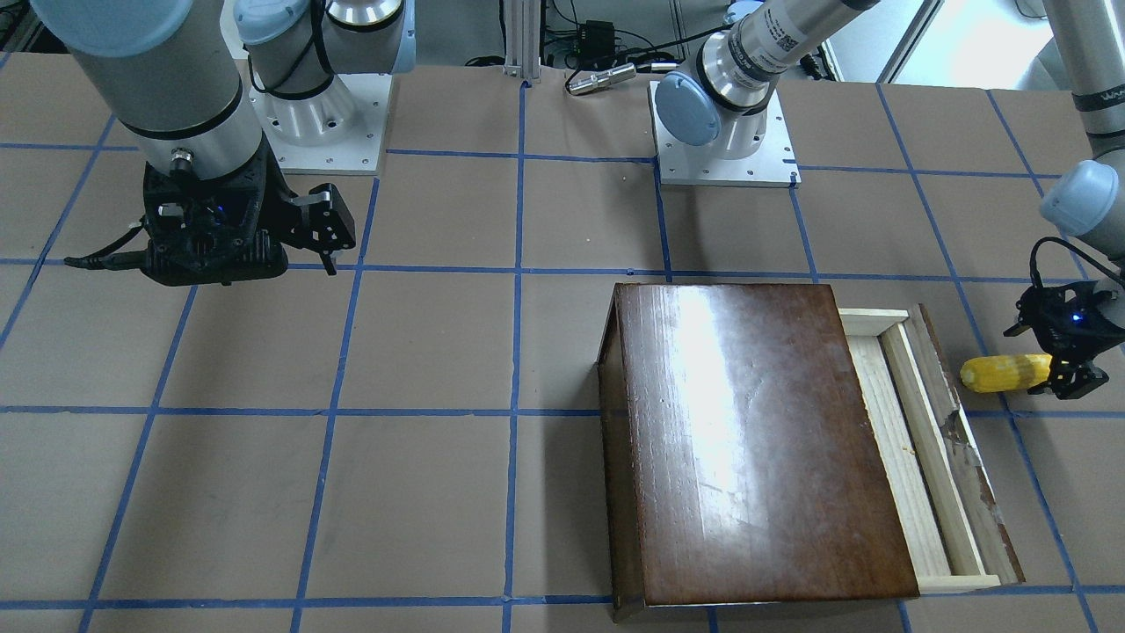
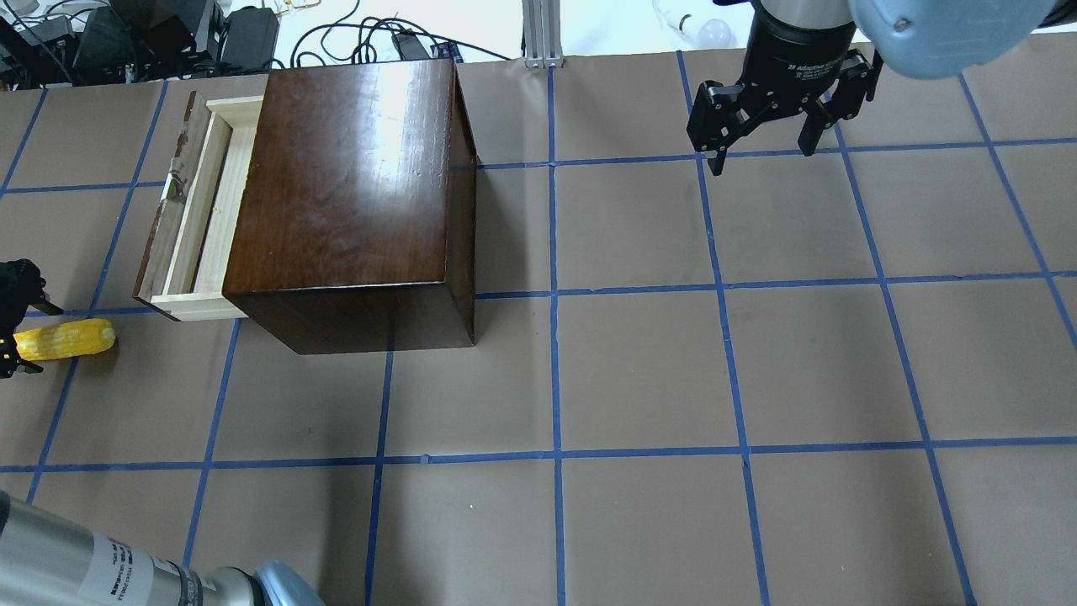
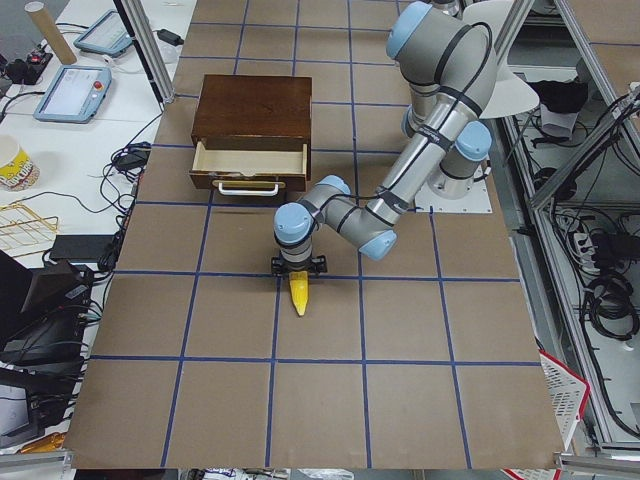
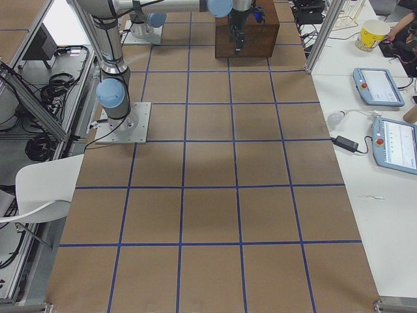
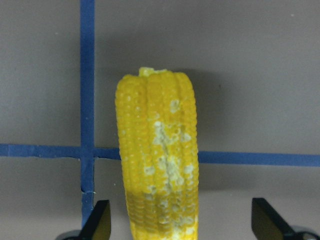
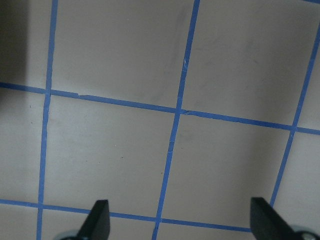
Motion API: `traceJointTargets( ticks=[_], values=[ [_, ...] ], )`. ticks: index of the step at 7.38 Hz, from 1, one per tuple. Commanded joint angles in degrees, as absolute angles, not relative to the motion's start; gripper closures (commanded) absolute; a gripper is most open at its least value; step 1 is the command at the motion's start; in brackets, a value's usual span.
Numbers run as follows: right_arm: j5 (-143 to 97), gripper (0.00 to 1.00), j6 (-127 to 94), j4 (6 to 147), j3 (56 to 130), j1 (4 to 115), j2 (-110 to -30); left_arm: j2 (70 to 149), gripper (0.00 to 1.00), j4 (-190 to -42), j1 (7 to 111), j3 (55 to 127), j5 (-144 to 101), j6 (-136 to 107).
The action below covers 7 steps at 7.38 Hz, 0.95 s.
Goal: Open drawer and put corn inside
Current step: 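Lower the left gripper over the yellow corn cob and grasp it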
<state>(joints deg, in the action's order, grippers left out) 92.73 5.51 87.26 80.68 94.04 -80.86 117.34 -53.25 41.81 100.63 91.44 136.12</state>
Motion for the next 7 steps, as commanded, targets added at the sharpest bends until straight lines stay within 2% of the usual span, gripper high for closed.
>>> traceJointTargets(
  ticks=[1,2,3,5,6,7],
  values=[
    [92.72,0.0,5.45,87.27,80.68,94.04,-80.86,118.73,0.0,-50.99,42.01,100.63,89.84,136.32],
    [92.72,0.0,5.54,87.28,80.68,94.04,-80.86,119.0,0.02,-49.85,42.01,100.63,89.48,136.67],
    [92.72,0.0,5.54,87.28,80.68,94.04,-80.86,118.92,0.09,-49.66,41.92,100.63,89.39,136.84],
    [92.72,0.0,5.54,87.28,80.68,94.04,-80.86,119.27,0.63,-49.57,42.01,100.63,89.3,136.76],
    [92.72,0.0,5.54,87.28,80.68,94.04,-80.86,119.18,0.77,-49.57,42.01,100.55,89.47,136.76],
    [92.72,0.0,5.54,87.28,80.68,94.04,-80.86,119.18,0.87,-49.57,42.01,100.37,89.39,136.67]
  ],
)
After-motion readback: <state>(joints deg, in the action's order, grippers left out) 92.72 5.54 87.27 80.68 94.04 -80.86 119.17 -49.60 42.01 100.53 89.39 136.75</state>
